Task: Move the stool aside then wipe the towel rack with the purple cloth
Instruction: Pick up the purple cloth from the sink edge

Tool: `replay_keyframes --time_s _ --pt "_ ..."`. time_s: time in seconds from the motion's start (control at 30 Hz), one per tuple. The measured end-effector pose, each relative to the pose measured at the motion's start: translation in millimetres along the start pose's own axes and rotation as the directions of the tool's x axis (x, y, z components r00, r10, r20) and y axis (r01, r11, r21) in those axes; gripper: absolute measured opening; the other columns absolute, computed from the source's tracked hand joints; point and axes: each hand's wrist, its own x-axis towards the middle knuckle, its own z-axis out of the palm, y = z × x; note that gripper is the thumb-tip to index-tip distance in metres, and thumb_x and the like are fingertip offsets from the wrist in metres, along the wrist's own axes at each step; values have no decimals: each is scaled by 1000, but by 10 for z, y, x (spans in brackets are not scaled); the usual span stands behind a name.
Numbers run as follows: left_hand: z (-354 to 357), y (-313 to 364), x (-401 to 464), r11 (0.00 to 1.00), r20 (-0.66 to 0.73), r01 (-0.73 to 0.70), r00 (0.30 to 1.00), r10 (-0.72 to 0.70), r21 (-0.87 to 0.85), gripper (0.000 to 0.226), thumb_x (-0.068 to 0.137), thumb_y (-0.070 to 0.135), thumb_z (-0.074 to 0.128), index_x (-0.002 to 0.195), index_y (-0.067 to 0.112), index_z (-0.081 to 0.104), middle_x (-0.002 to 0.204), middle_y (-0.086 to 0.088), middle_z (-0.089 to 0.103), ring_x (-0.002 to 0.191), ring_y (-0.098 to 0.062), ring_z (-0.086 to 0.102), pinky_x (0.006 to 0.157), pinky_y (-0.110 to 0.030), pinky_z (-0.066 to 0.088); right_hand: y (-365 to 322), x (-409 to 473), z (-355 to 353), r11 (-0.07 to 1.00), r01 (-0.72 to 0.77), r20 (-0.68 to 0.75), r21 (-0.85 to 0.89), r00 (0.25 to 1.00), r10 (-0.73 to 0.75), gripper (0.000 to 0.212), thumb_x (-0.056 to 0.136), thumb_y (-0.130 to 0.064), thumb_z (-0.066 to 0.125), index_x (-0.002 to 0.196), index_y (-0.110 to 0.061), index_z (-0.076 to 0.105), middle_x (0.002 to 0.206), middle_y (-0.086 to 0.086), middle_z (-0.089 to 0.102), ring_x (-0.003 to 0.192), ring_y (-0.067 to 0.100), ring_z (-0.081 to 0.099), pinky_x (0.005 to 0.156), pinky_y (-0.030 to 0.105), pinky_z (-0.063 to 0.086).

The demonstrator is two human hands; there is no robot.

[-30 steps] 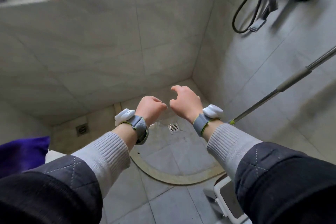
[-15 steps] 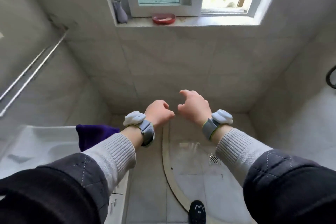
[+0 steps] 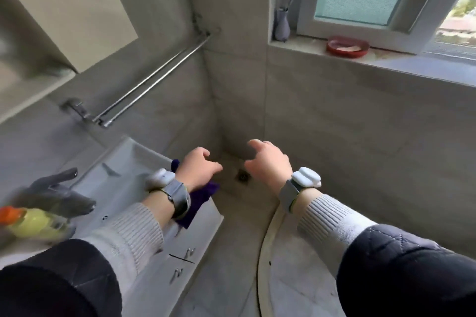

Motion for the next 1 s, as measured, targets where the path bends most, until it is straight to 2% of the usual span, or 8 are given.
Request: replay_keyframes --time_s 0.2,0.3,0.4,0.47,0.6,0.73,0.87,1.0 --pt "-256 -580 34 977 -88 188 977 -197 -97 56 76 31 80 125 12 60 114 -9 67 103 -29 63 93 -41 51 -389 338 318 990 140 108 -9 984 -138 60 80 -29 57 139 -38 53 126 0 58 119 28 58 100 44 45" --pt "-258 -778 70 960 -63 240 966 -251 -146 65 74 31 80 131 10 57 114 -3 66 107 -26 64 97 -41 51 -587 475 510 979 200 169 -43 967 -190 61 81 -27 57 141 -38 52 128 1 58 120 26 59 101 44 46" --pt "-208 -970 167 952 -50 259 962 -270 -165 80 55 44 76 127 13 60 112 -2 70 102 -24 68 96 -43 53 -723 597 689 971 235 211 -43 952 -221 60 81 -26 58 140 -38 54 126 0 59 119 25 60 100 42 49" --pt "-169 -1166 270 948 -36 282 956 -290 -149 72 53 46 74 116 15 65 106 -3 73 95 -24 70 90 -42 55 -868 726 873 943 328 308 -61 905 -294 63 80 -28 62 141 -38 53 126 0 60 118 25 61 99 41 52" --pt "-82 -1281 426 968 84 248 965 -250 33 29 74 33 79 91 13 65 91 -6 70 86 -27 67 71 -35 49 -965 969 1171 859 489 546 -150 765 -341 72 78 -27 70 144 -42 46 131 0 54 117 26 60 96 42 54" --pt "56 -1383 652 963 207 222 946 -250 150 46 72 41 81 103 9 68 100 -9 72 92 -29 67 80 -41 53 -960 1239 1443 716 642 735 -275 620 -274 94 74 -37 76 152 -49 26 142 1 42 127 27 54 104 40 49" --pt "106 -1411 795 954 287 175 926 -243 245 37 71 43 81 75 13 59 73 -3 62 74 -27 63 62 -34 42 -1067 1411 1478 610 736 815 -294 526 -243 99 74 -24 86 154 -46 31 133 7 48 117 32 58 89 37 51" --pt "48 -1415 887 937 350 110 908 -230 333 45 69 45 81 85 7 64 82 -10 70 73 -28 63 60 -30 42 -1154 1506 1511 607 751 861 -259 464 -207 100 68 -20 90 150 -45 39 138 0 61 120 29 60 94 42 54"
